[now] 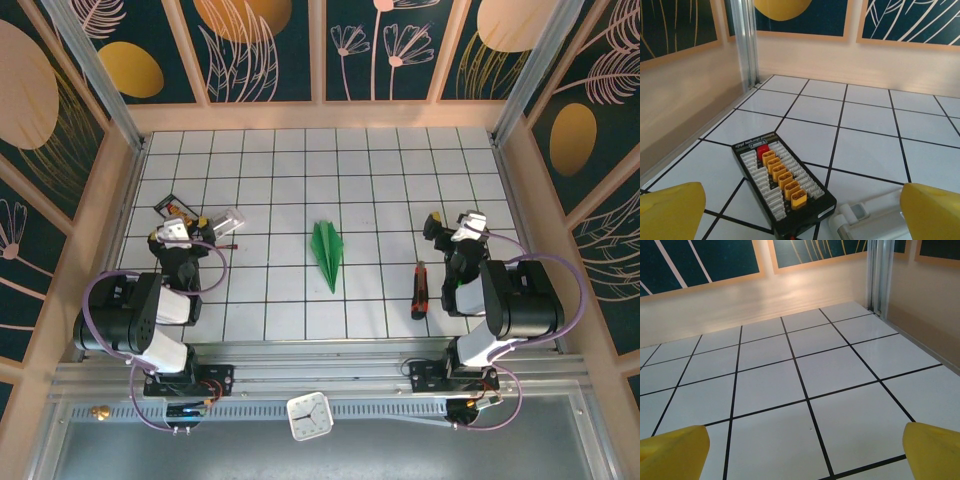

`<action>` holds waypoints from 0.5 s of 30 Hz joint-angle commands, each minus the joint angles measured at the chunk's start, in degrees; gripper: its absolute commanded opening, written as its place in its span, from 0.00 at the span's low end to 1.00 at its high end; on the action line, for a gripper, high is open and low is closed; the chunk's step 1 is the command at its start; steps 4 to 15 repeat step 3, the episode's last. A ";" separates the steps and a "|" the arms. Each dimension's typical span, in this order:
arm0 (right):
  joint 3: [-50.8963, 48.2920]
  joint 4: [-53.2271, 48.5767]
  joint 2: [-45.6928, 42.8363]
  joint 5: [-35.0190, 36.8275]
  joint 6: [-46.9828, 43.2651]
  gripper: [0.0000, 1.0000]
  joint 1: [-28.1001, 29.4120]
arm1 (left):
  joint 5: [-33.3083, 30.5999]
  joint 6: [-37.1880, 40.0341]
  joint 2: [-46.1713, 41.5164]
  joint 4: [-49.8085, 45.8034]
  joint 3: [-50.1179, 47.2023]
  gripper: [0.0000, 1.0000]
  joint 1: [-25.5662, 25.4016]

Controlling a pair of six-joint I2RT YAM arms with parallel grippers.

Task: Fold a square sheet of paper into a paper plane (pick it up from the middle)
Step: Reset both arms

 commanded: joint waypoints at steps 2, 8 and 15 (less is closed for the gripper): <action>0.76 1.72 0.50 1.37 -1.16 0.99 0.11 | 0.65 -0.72 -0.15 -0.30 2.23 0.99 0.35; 0.68 1.83 0.50 1.46 -1.20 0.99 0.17 | 0.65 -0.75 -0.16 -0.48 2.38 0.99 0.35; 0.68 1.83 0.50 1.46 -1.20 0.99 0.17 | 0.65 -0.75 -0.16 -0.48 2.38 0.99 0.35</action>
